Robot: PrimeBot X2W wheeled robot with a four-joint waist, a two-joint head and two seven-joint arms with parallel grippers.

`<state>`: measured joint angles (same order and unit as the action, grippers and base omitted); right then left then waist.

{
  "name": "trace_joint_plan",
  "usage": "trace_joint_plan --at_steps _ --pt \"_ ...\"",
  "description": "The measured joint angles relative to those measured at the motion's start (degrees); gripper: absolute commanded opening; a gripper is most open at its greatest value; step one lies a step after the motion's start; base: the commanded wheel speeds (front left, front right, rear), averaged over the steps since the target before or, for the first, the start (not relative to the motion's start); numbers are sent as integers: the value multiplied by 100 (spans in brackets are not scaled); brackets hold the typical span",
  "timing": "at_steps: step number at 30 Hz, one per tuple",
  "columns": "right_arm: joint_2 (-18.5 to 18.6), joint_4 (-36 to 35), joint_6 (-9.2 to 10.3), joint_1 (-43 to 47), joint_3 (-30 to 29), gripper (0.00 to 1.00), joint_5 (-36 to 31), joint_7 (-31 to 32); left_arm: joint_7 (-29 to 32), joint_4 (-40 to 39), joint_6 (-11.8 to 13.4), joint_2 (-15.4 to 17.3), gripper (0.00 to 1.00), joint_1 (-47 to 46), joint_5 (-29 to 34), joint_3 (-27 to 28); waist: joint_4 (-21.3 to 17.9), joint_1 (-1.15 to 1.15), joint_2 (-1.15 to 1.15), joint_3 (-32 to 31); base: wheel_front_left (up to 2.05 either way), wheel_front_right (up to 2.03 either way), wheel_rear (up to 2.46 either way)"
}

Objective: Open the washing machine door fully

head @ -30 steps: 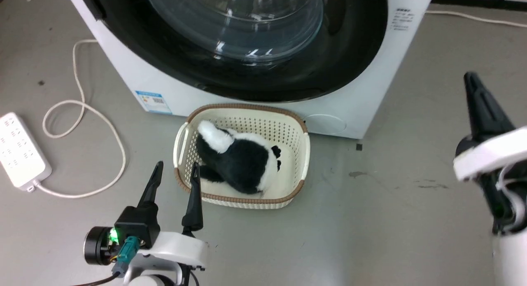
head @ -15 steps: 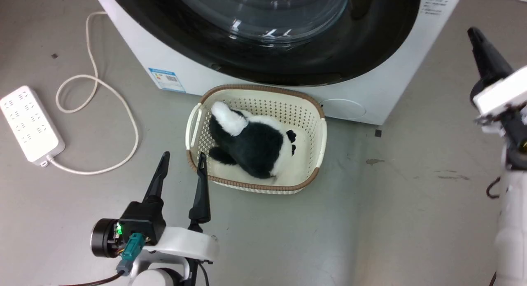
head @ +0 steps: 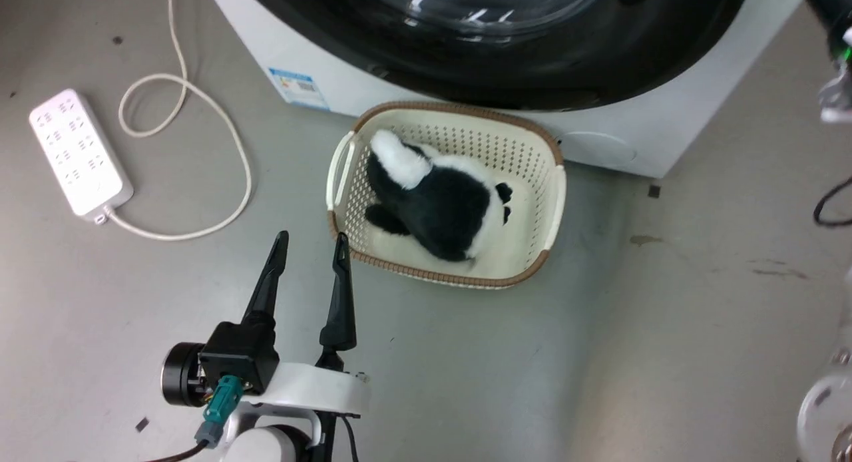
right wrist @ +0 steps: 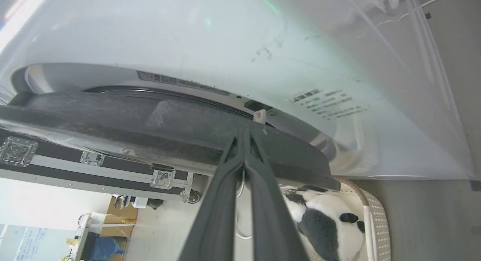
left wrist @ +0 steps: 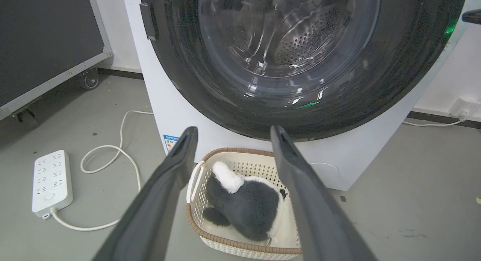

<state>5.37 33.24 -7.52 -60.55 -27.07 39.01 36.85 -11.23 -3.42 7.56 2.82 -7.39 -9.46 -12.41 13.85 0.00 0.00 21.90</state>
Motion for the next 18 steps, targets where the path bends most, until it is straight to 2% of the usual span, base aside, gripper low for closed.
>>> trace_joint_plan --at_steps 10,18 --pt "23 744 0 -1068 -701 0 -29 686 -108 -19 92 0 100 -115 -121 -178 231 0 0 290 0 0 0" --pt "81 950 1 -1365 -1158 0 -91 1241 -204 -10 187 0 100 -204 -191 -286 377 0 0 334 0 0 0"
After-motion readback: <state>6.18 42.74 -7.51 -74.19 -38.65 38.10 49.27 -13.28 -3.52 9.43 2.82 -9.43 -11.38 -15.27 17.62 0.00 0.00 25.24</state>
